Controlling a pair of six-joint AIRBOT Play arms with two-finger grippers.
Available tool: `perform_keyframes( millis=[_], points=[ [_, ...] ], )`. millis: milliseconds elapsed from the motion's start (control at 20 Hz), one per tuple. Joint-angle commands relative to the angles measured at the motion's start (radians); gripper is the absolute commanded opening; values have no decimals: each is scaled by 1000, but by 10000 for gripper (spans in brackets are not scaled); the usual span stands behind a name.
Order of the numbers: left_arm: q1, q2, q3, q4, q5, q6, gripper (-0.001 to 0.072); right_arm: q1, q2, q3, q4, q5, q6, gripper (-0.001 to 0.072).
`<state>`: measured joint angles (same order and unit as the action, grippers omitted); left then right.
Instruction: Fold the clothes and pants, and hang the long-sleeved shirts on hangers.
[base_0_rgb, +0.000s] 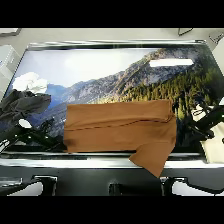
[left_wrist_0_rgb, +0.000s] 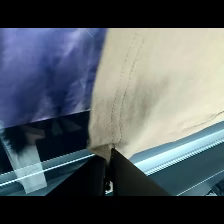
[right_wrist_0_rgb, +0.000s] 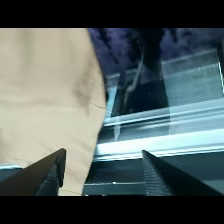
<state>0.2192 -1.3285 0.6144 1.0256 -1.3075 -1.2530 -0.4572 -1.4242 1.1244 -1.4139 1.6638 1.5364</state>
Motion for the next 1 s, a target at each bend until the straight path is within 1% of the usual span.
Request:
perform_keyframes(
  millis=[0,100,300,600,700,800,850,950],
  points=[
    [-2,2,-1,-5,-7,-3,30,0,34,-160,3,-51,-28,568],
    [-2,2,-1,-6,-7,-3,30,0,44,-269,68,-113,-81,566],
    [-2,3,-1,-6,-13,-3,30,0,44,-364,210,-217,-112,555],
    [-2,8,0,-6,-11,-3,30,0,43,-453,232,-267,-116,531],
    [-2,8,0,-6,-11,-3,30,0,44,-475,232,-278,-132,388],
    [-2,9,0,-6,-11,-4,30,0,45,-475,233,-284,-131,97],
    [-2,11,0,-6,-11,-4,30,0,47,-475,235,-273,-134,37],
    [-1,25,8,-5,-14,-3,30,0,70,-463,235,-245,-181,36]
  ],
)
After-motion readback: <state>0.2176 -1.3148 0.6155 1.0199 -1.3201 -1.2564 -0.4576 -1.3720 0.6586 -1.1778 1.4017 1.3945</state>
